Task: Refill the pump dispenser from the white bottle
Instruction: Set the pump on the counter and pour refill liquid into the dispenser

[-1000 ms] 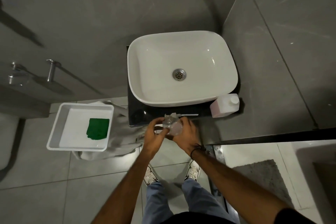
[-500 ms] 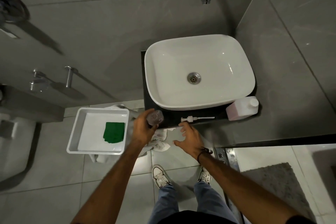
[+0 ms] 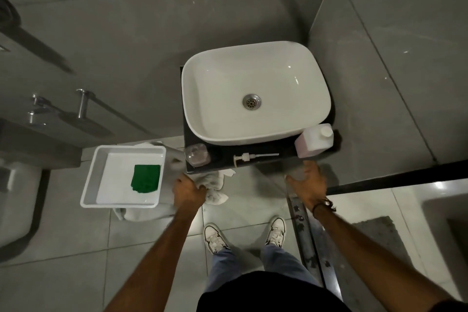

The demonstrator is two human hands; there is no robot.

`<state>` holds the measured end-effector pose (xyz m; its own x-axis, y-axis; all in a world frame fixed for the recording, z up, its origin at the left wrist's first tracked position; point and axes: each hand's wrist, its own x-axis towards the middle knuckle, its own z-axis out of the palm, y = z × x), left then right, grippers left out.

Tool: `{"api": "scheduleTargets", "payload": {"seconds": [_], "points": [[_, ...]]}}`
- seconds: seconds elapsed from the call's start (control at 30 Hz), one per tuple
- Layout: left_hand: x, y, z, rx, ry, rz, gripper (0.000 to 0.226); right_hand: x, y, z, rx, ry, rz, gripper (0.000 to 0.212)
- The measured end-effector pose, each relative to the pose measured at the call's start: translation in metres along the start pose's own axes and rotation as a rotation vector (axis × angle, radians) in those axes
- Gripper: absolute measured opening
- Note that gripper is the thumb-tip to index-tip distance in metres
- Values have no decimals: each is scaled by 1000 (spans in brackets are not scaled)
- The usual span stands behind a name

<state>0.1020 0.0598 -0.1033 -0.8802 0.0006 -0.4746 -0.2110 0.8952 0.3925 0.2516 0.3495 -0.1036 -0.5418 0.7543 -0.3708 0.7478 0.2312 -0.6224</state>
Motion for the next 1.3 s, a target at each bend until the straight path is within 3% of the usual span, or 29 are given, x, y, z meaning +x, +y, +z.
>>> {"api": "scheduleTargets", "payload": {"seconds": [0.07, 0.13, 0.23, 0.3, 0.4, 0.47, 0.53, 0.63, 0.73, 0.87, 1.03, 1.17, 1.3], "points": [[-13, 6, 11, 6, -163, -43, 40, 14, 10, -18, 31, 83, 6, 77], [-27, 19, 23, 8, -319, 26, 32, 28, 15, -32, 95, 98, 16, 91], [-47, 62, 36, 67, -502, 272, 25, 44, 10, -46, 149, 80, -20, 110], [-59, 104, 40, -38, -539, 459, 17, 52, 2, -50, 164, 83, -82, 113], [-73, 176, 42, -173, -364, 757, 14, 62, -8, -46, 173, 96, -109, 106], [-76, 222, 46, -151, -163, 962, 21, 71, -6, -46, 183, 84, -75, 85], [-76, 257, 53, 86, 9, 1125, 34, 76, -1, -51, 192, 39, -64, 67], [-73, 283, 64, 625, 175, 1326, 37, 68, 8, -60, 101, -1, -197, 66], [-74, 281, 70, 858, 280, 1564, 29, 55, 19, -70, 57, -29, -262, 69], [-84, 269, 79, 887, 333, 1442, 44, 40, 42, -74, 5, -107, -236, 76], [-104, 258, 78, 725, 206, 1154, 84, 33, 58, -75, -107, -131, -284, 67], [-108, 244, 74, 593, 100, 1162, 73, 28, 67, -77, -124, -84, -295, 63], [-108, 239, 80, 618, 72, 1194, 67, 24, 73, -75, -122, -95, -305, 64]]}}
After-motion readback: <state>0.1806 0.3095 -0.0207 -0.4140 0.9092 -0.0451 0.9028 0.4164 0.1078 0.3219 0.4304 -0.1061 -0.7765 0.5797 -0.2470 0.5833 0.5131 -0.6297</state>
